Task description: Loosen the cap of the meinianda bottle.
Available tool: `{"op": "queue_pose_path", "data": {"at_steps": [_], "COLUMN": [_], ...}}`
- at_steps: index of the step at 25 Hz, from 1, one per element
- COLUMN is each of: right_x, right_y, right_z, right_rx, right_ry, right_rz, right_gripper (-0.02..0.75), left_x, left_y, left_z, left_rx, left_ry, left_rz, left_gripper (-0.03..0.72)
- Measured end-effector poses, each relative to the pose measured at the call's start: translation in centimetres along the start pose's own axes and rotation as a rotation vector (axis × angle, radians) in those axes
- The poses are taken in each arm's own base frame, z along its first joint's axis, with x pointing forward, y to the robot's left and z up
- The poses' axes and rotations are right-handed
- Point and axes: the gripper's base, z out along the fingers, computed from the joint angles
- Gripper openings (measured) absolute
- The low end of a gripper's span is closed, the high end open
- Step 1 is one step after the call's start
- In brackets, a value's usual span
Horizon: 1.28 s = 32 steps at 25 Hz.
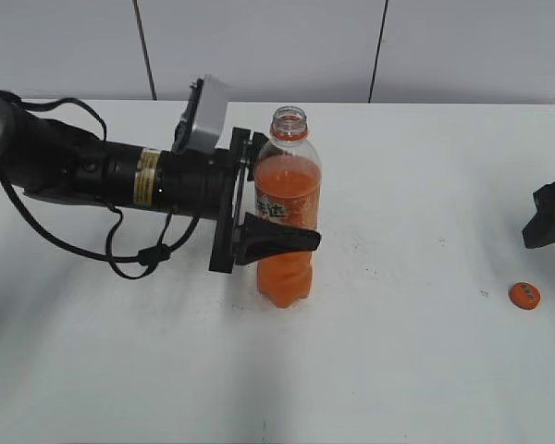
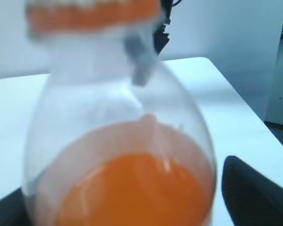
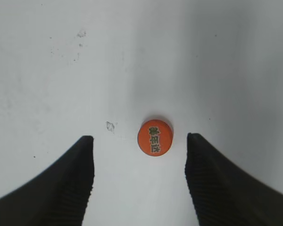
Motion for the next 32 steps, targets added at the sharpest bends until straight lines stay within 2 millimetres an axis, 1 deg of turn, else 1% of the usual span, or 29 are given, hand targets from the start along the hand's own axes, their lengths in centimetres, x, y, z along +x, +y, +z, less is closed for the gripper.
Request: {"op": "queue_pose_path", "data": {"at_steps": [5,9,13,16,18,20,23,25,26,28,30,32], "right_x": [0.0,0.1,0.2,0.2,0.2,0.3,0.3,0.3,0.5,0.7,0.9,1.0], "right_y": [0.2,0.4,0.7,0.9,1.1,1.3,1.5,1.7,1.8,2.0,2.1,2.3], "right_z": [-0.8,-1.5,-2.5,-3.6,-4.3,-5.1,-6.0,-6.5,-6.8,-7.4,-7.8,-8.2], "right_rx": [-0.002,-0.007,-0.012,-0.011,-0.010,-0.011,-0.017,-0.022,-0.025,-0.030,-0.035,-0.037], "right_ry": [-0.015,-0.019,-0.032,-0.060,-0.079,-0.096,-0.106,-0.109,-0.107,-0.108,-0.105,-0.109], "right_rz": [-0.005,-0.010,-0.018,-0.026,-0.031,-0.037,-0.046,-0.050,-0.052,-0.058,-0.062,-0.065], "right_gripper": [0.459,0.459,0.459,0.459,0.459,0.459,0.459,0.459,0.459,0.459,0.459,0.459], "left_x": [-3.5,-5.8,-8.3,-10.9,-12.6,-14.5,-17.5,-19.1,-19.8,-20.3,-20.1,-19.1], "left_y": [0.0,-0.1,-0.3,-0.7,-1.2,-1.8,-3.2,-3.6,-3.5,-3.0,-1.8,-0.6], "left_z": [-0.8,-1.5,-2.7,-3.7,-4.3,-4.9,-6.1,-6.9,-7.5,-8.5,-9.9,-11.2], "left_rx": [-0.019,-0.033,-0.057,-0.078,-0.085,-0.090,-0.107,-0.186,-0.259,-0.428,-0.644,-0.844], "left_ry": [-0.028,-0.047,-0.066,-0.089,-0.107,-0.125,-0.144,-0.105,-0.069,0.031,0.140,0.241], "left_rz": [0.073,0.108,0.127,0.146,0.130,0.115,0.143,0.170,0.178,0.183,0.150,0.109], "left_gripper": [0.587,0.587,0.587,0.587,0.587,0.587,0.587,0.587,0.587,0.587,0.587,0.587]}}
